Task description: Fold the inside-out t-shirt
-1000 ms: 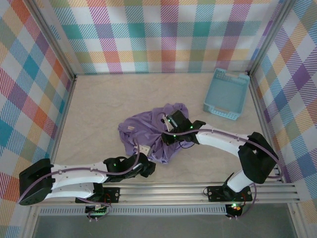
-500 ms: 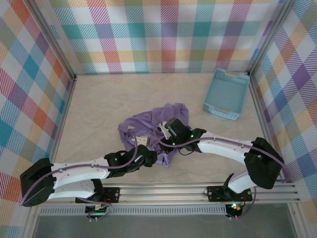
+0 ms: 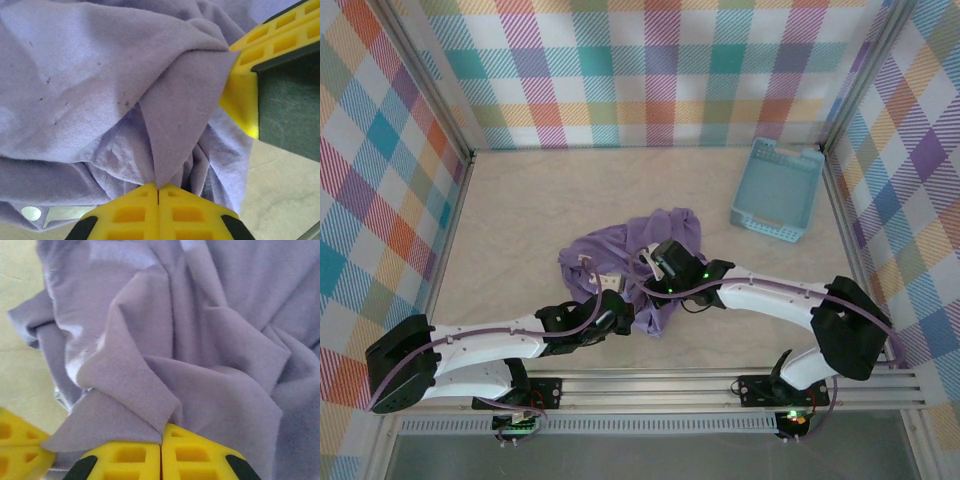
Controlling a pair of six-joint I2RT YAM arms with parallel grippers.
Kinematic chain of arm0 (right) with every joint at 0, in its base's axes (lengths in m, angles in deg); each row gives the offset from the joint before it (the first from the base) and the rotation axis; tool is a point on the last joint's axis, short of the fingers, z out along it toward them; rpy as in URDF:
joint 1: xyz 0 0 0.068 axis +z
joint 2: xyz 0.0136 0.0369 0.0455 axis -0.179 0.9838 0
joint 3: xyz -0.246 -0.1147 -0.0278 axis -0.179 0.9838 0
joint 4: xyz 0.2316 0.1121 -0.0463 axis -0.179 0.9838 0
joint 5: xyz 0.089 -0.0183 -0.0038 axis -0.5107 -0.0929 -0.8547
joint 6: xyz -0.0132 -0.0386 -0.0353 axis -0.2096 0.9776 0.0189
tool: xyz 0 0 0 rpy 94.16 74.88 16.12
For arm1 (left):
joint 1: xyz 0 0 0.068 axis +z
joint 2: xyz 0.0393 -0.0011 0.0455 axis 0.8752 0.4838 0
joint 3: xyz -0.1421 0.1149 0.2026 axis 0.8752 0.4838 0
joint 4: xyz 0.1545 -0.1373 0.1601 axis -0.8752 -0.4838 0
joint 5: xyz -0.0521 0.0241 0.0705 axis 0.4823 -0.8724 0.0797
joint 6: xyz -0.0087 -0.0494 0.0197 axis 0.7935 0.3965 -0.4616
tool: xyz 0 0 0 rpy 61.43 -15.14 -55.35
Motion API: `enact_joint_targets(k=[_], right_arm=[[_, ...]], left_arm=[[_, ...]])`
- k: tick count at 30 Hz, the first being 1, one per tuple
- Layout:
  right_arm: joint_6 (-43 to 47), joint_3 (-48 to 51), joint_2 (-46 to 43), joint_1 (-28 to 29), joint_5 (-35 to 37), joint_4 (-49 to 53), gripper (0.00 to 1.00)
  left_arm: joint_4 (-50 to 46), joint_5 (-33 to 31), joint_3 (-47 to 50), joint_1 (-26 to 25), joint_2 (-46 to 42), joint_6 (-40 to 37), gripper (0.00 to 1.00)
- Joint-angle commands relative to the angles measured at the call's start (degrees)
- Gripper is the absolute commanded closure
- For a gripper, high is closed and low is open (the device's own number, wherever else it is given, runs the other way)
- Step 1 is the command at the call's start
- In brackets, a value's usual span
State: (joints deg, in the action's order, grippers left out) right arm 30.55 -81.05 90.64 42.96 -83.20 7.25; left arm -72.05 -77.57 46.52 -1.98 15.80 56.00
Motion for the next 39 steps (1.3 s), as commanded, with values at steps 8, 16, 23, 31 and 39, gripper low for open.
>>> enact_joint_targets(k=[8, 16, 23, 31, 39], right_arm=[[-3.22, -5.48, 5.01, -2.29, 4.62, 4.26, 0.92], [1.92, -3.14, -0.09, -0.01, -1.02, 2.76, 0.67], [-1.44, 0.14, -5.48, 3.68, -10.11, 0.45, 0.63], [-7.27, -0.50, 3.91, 5.10, -13.74, -4.72, 0.70], [-12.09, 0.40, 5.59, 4.15, 0.56, 1.35, 0.67]], left_arm=[[-2.91, 1.35, 1.55, 0.47, -11.72, -3.67, 1.00], [-2.28, 2.06, 2.34, 1.54, -11.74, -3.90, 1.00], [-4.03, 1.01, 3.88, 3.32, -11.60, -2.59, 1.00], [-5.50, -0.36, 5.04, 4.16, -11.61, -1.87, 1.00], [-7.56, -2.20, 5.74, 4.33, -11.12, -0.57, 1.00]])
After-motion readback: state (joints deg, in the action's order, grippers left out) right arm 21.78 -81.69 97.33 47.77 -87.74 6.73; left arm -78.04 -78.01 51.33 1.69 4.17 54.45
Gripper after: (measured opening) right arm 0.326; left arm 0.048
